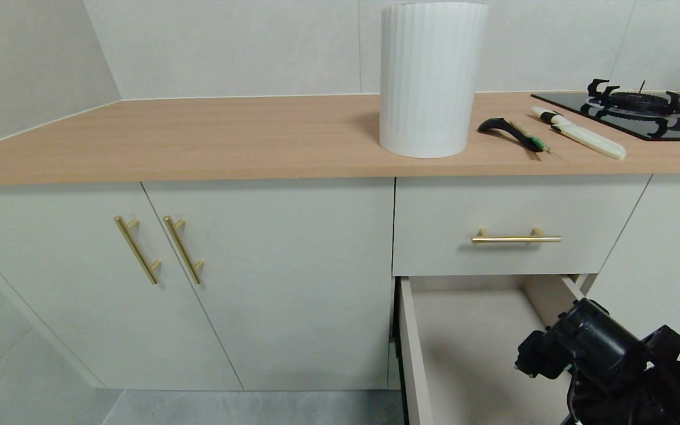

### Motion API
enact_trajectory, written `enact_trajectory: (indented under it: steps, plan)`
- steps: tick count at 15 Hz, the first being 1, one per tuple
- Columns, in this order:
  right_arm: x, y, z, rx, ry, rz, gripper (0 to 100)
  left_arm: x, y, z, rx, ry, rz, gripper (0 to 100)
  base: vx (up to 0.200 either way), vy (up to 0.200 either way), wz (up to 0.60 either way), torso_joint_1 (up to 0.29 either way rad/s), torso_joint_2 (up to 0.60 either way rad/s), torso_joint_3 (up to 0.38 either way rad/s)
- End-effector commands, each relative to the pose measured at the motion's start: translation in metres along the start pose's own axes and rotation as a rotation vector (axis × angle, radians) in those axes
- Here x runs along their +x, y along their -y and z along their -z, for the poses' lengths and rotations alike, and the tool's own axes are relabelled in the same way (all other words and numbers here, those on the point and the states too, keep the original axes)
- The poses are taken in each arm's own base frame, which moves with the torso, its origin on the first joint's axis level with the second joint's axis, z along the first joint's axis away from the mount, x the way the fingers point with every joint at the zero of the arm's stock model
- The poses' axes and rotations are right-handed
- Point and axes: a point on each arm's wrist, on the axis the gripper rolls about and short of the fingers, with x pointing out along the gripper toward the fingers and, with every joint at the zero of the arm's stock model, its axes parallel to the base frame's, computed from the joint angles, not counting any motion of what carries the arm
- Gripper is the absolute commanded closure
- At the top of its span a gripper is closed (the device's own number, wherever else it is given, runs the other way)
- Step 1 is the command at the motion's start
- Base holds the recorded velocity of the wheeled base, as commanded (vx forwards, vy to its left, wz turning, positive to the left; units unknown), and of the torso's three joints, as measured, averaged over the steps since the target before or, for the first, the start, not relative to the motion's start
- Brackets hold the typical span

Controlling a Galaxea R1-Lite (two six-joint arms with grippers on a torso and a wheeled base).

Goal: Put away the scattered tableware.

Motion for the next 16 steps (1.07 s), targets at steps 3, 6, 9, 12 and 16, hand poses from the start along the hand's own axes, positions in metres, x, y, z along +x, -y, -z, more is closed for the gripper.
enact_trajectory:
  steps: [3, 6, 9, 12, 16]
  plan:
    - [-0.01, 0.008, -0.026, 0.181, 0.117, 0.007, 0, 0.0, 0.0, 0.0, 0.0, 0.0, 0.0, 0, 0.0, 0.0, 0.0, 0.0, 0.0, 0.0]
    - [-0.01, 0.026, -0.04, 0.322, 0.256, 0.027, 0, 0.0, 0.0, 0.0, 0.0, 0.0, -0.001, 0, 0.0, 0.0, 0.0, 0.0, 0.0, 0.0]
    - [-0.011, 0.034, -0.045, 0.363, 0.315, 0.038, 0, 0.0, 0.0, 0.0, 0.0, 0.0, -0.001, 0, 0.0, 0.0, 0.0, 0.0, 0.0, 0.0]
    - [-0.013, 0.038, -0.047, 0.381, 0.352, 0.047, 0, 0.0, 0.0, 0.0, 0.0, 0.0, 0.0, 0, 0.0, 0.0, 0.0, 0.0, 0.0, 0.0]
    - [-0.016, 0.039, -0.047, 0.387, 0.366, 0.061, 0, 0.0, 0.0, 0.0, 0.0, 0.0, 0.0, 0, 0.0, 0.0, 0.0, 0.0, 0.0, 0.0]
